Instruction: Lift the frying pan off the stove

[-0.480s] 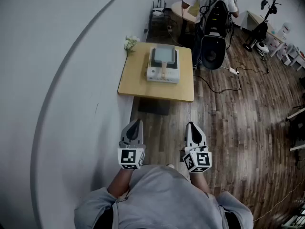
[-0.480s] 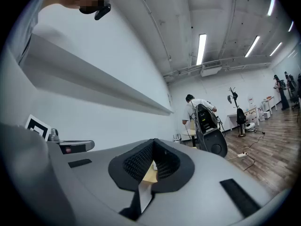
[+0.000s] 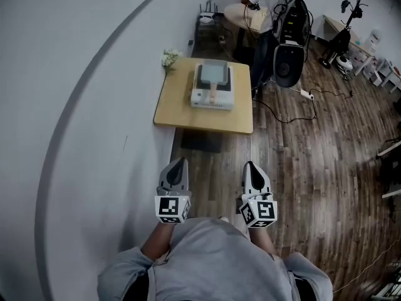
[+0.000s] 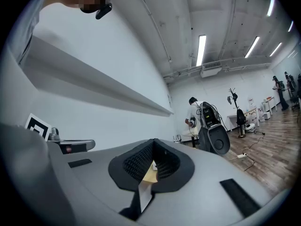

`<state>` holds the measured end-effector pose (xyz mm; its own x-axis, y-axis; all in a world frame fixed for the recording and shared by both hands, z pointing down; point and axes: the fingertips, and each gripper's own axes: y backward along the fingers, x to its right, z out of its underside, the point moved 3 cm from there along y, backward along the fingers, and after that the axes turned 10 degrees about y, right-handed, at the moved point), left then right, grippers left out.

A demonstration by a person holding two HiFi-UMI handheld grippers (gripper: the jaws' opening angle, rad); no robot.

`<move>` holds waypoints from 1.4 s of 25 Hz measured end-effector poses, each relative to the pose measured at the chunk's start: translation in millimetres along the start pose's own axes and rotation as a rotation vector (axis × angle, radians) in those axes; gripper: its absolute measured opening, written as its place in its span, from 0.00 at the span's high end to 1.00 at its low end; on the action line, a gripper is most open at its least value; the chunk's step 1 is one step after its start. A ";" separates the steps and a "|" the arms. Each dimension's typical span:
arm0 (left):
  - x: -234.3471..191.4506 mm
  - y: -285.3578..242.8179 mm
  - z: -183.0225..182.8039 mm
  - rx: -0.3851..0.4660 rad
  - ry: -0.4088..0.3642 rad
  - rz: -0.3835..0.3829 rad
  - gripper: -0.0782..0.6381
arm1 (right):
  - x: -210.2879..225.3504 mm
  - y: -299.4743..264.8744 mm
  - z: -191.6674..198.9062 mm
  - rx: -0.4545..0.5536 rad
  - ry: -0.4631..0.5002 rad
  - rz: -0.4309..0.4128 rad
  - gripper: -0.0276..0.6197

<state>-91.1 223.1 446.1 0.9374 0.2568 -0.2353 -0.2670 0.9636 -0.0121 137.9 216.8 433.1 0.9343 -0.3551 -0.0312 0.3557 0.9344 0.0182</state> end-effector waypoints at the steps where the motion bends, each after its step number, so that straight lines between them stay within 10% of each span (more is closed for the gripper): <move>1: 1.8 0.3 -0.2 0.000 -0.001 -0.001 0.89 | 1.6 1.5 -0.2 0.002 -0.002 -0.001 0.96; 35: 77.5 -34.9 32.3 -0.052 0.013 -0.027 0.89 | 77.1 11.2 27.8 -0.053 -0.067 -0.054 0.96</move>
<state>-1.9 211.8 459.7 0.9414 0.2299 -0.2467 -0.2536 0.9649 -0.0686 214.5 199.1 458.7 0.9137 -0.4047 0.0360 0.4059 0.9133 -0.0347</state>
